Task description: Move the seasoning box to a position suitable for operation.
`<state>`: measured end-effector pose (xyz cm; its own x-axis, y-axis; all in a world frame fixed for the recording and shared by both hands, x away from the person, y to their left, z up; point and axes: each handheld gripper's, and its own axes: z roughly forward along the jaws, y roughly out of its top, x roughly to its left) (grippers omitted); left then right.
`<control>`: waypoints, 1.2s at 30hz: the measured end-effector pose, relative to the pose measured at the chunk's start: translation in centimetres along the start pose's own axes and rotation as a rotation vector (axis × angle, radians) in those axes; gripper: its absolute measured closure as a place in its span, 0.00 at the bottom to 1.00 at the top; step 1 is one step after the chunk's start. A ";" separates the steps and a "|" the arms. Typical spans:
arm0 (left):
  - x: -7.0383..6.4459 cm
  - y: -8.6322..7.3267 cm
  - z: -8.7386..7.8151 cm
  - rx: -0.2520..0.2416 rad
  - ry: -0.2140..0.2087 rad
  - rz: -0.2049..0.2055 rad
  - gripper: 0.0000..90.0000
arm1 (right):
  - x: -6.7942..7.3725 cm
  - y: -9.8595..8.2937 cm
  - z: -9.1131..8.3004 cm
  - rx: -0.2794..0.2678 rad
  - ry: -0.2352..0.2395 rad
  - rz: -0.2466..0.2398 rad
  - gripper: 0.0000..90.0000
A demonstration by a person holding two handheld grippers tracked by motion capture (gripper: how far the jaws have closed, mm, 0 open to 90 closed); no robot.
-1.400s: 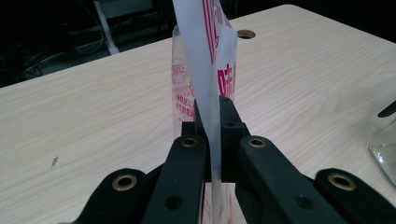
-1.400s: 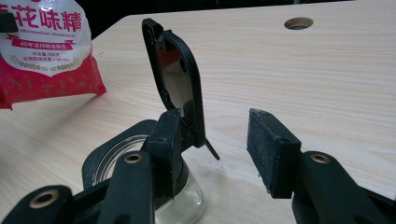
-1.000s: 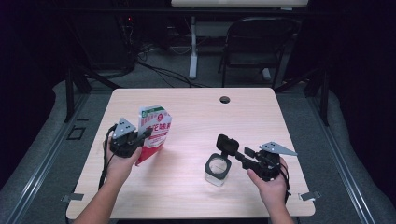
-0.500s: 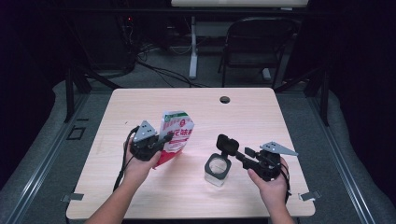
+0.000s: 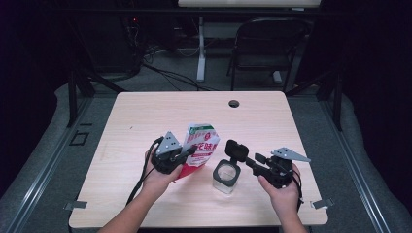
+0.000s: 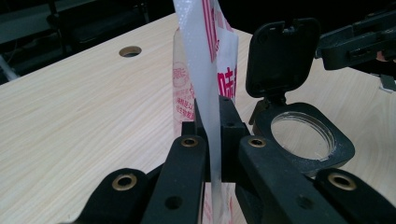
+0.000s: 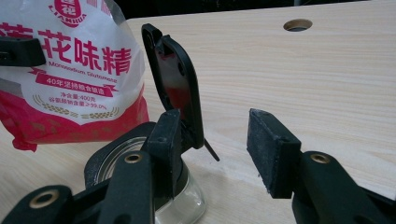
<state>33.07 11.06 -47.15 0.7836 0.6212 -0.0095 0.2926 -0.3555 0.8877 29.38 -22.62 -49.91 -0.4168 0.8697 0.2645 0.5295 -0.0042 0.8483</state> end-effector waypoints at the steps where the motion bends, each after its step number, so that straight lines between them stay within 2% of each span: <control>1: 0.1 -0.1 -0.1 0.005 -0.002 -0.001 1.00 | 0.0 0.0 0.0 0.001 0.001 0.001 0.61; 7: 0.6 -0.9 -0.7 0.010 -0.019 -0.023 1.00 | 0.1 0.0 0.0 -0.002 0.003 -0.001 0.61; 11: 1.2 -2.0 -1.2 0.037 -0.042 -0.035 1.00 | 0.2 0.0 0.0 -0.001 0.006 -0.001 0.61; 20: 2.3 -4.2 -1.5 0.063 -0.063 -0.100 1.00 | 0.8 0.5 -0.3 -0.015 0.019 -0.023 0.61; 25: 2.5 -5.1 -1.4 0.069 -0.069 -0.134 1.00 | 1.2 0.5 -0.2 -0.017 0.030 -0.030 0.61; 36: 2.4 -6.1 -0.9 0.090 -0.097 -0.156 1.00 | 2.0 1.0 -0.4 -0.025 0.062 -0.056 0.61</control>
<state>32.69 15.29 -52.15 0.7730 0.6048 -0.1917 0.4589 -0.3242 0.8272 28.78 -21.09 -48.40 -0.4907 0.8364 0.2441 0.4858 0.0301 0.8735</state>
